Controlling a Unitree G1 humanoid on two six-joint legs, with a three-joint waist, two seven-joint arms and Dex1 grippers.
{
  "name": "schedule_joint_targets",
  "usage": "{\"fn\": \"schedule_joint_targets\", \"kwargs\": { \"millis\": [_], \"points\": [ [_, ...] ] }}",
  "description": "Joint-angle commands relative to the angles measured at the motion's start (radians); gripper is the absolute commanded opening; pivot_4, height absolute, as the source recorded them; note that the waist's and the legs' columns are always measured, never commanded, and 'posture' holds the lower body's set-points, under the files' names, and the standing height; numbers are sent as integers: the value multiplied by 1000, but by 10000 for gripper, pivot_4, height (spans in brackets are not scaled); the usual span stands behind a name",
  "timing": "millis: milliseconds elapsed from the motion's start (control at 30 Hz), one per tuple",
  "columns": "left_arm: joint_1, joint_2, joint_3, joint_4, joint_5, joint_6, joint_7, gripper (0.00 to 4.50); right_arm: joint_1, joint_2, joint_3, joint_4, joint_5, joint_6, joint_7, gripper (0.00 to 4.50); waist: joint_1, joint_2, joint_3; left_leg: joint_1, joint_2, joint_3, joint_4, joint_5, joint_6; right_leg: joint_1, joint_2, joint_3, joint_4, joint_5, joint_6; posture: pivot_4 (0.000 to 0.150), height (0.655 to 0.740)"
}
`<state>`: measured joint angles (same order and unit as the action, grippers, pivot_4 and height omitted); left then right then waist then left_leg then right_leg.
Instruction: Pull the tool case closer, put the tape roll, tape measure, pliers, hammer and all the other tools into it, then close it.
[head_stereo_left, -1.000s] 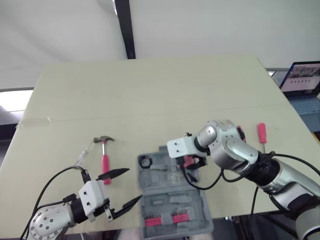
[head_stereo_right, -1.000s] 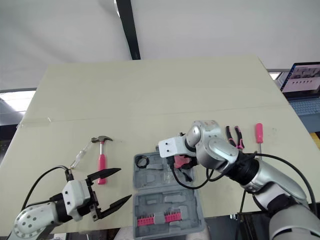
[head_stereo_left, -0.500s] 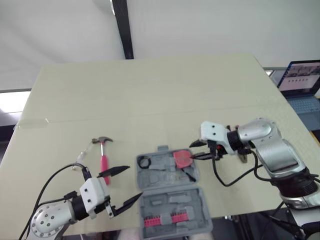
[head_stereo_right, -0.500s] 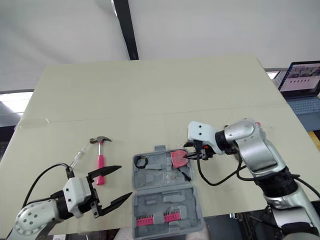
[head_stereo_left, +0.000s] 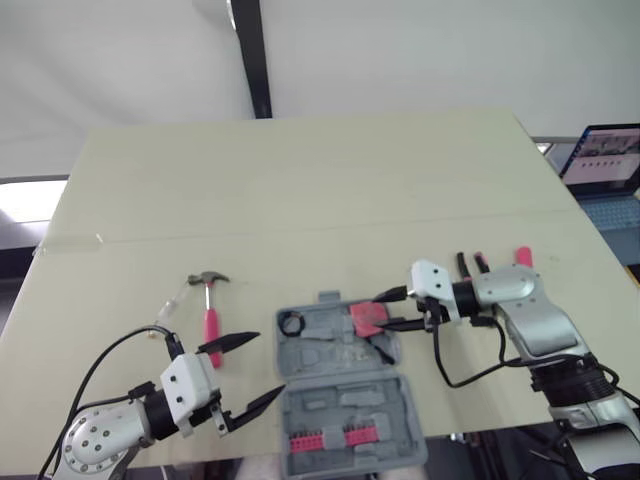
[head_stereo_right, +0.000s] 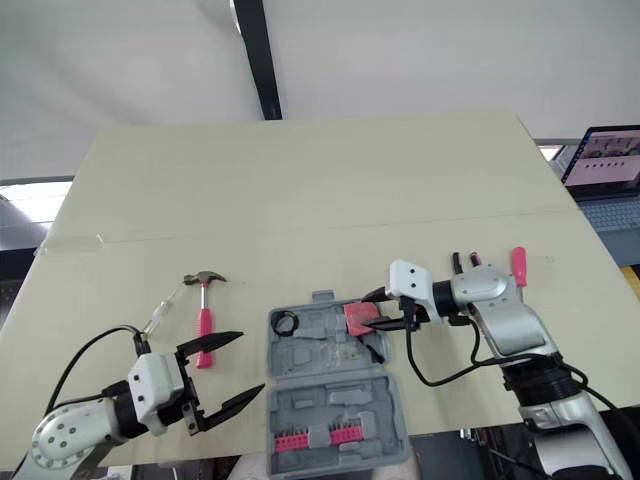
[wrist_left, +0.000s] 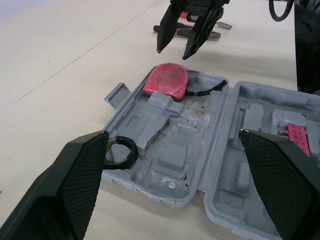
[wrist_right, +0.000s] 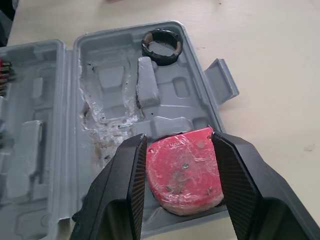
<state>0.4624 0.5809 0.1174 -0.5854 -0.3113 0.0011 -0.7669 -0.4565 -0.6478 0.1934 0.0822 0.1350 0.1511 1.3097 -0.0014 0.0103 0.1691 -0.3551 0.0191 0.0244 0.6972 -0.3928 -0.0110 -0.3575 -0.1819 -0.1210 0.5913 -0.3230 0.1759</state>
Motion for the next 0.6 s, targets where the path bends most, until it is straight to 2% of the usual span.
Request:
{"fn": "schedule_joint_targets", "kwargs": {
  "millis": [33,600],
  "points": [
    [13,8,15,-49,-11,-4,1,45000,-6,10,4,34,-10,-54,-26,21932,-1,0,0,0,0,0,0,0,0,0,0,0,0,0,0,1500,7400],
    [30,23,42,-58,-25,1,-15,45000,21,29,29,143,-43,-116,-70,21932,0,0,0,0,0,0,0,0,0,0,0,0,0,0,0,1500,7400]
  ]
}}
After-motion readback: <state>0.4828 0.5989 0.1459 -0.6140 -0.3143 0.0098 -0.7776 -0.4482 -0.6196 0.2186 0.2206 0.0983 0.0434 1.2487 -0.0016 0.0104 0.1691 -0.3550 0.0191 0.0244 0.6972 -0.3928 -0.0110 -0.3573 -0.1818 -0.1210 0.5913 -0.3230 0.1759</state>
